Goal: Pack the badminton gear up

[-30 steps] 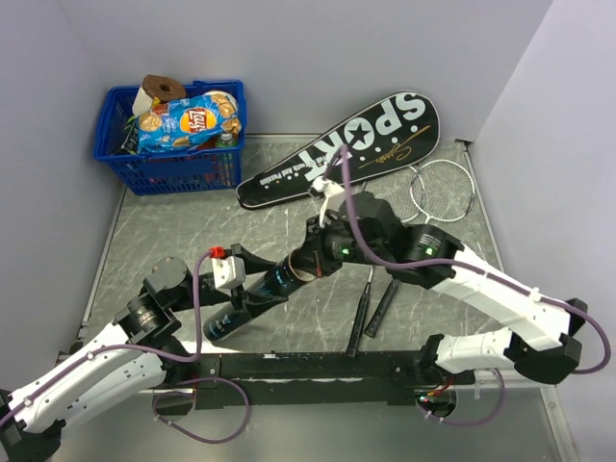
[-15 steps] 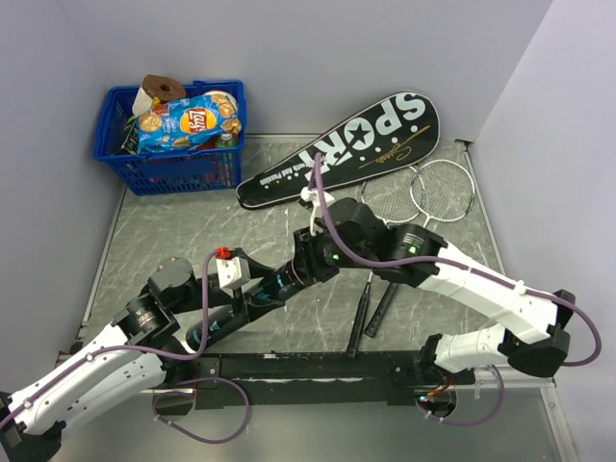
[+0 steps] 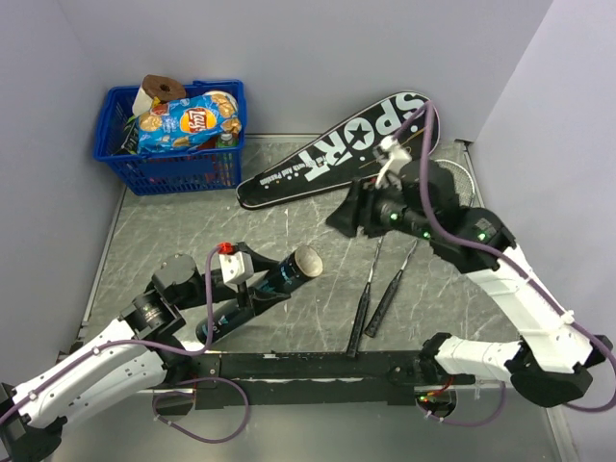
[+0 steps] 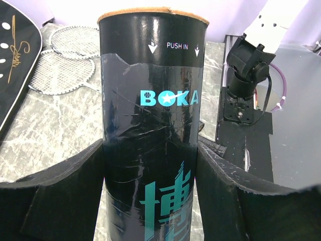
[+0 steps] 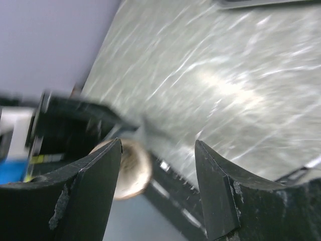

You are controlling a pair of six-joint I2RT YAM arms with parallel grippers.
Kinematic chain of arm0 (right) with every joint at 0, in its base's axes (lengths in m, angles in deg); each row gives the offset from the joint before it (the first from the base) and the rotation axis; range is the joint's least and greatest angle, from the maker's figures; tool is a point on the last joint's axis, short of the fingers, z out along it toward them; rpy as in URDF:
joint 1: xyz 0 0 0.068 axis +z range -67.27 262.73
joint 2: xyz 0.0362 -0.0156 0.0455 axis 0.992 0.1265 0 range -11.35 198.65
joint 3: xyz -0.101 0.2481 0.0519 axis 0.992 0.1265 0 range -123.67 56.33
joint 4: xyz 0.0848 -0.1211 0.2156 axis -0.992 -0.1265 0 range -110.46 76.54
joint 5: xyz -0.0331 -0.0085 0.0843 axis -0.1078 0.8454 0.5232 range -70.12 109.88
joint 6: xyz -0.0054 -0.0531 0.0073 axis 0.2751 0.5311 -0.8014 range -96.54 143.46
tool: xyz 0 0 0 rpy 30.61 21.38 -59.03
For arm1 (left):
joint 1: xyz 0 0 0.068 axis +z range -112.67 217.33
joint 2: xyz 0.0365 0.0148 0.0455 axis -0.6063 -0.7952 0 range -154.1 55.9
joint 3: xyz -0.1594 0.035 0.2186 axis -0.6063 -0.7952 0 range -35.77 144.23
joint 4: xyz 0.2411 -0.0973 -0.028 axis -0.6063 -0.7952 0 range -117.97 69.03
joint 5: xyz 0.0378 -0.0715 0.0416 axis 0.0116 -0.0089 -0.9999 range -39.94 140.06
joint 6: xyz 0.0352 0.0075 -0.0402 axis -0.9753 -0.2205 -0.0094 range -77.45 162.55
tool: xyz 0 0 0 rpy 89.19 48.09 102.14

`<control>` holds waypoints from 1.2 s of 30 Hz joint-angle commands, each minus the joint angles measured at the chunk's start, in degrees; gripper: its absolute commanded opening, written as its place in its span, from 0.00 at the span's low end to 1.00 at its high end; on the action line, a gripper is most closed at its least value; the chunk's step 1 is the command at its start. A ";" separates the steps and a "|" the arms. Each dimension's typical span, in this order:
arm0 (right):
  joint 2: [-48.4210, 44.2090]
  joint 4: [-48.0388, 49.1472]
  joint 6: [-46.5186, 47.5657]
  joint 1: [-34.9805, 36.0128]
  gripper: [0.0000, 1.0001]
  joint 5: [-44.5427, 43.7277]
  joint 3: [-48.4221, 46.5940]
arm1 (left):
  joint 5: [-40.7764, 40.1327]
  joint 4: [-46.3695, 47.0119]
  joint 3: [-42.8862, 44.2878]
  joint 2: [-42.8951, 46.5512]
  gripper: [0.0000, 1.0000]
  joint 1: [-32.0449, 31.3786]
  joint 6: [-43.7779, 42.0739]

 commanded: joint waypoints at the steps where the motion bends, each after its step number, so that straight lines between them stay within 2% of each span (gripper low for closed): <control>1: -0.09 -6.36 1.10 -7.63 0.68 -6.40 -3.18 | -1.11 4.20 2.07 0.25 0.01 -0.22 0.25; 6: 0.88 -5.94 -1.61 -18.28 0.68 -12.90 4.63 | -4.01 1.65 3.38 0.25 0.01 -0.13 0.07; 7: 0.88 -5.32 -2.23 -22.21 0.68 -12.91 8.48 | -4.45 1.38 3.65 0.25 0.01 -0.13 0.16; 10: 1.05 -3.03 -4.60 -27.51 0.68 -14.48 15.95 | -5.33 0.59 4.44 0.60 0.01 -0.13 0.25; 17: 2.37 1.27 -8.48 -42.44 0.68 -13.70 28.20 | -7.09 -0.72 5.67 1.74 0.01 -0.22 2.53; 24: 9.57 6.02 -6.64 -49.05 0.65 -12.91 30.76 | -9.37 -0.99 5.94 1.92 0.01 -0.22 3.68; 27: 13.17 7.60 -6.63 -49.76 0.63 -15.63 30.06 | -10.43 -1.34 5.94 1.83 0.01 -0.13 3.85; 36: 23.89 9.54 -6.98 -53.19 0.57 -16.61 28.30 | -9.99 -1.34 5.94 0.51 0.01 -0.22 4.56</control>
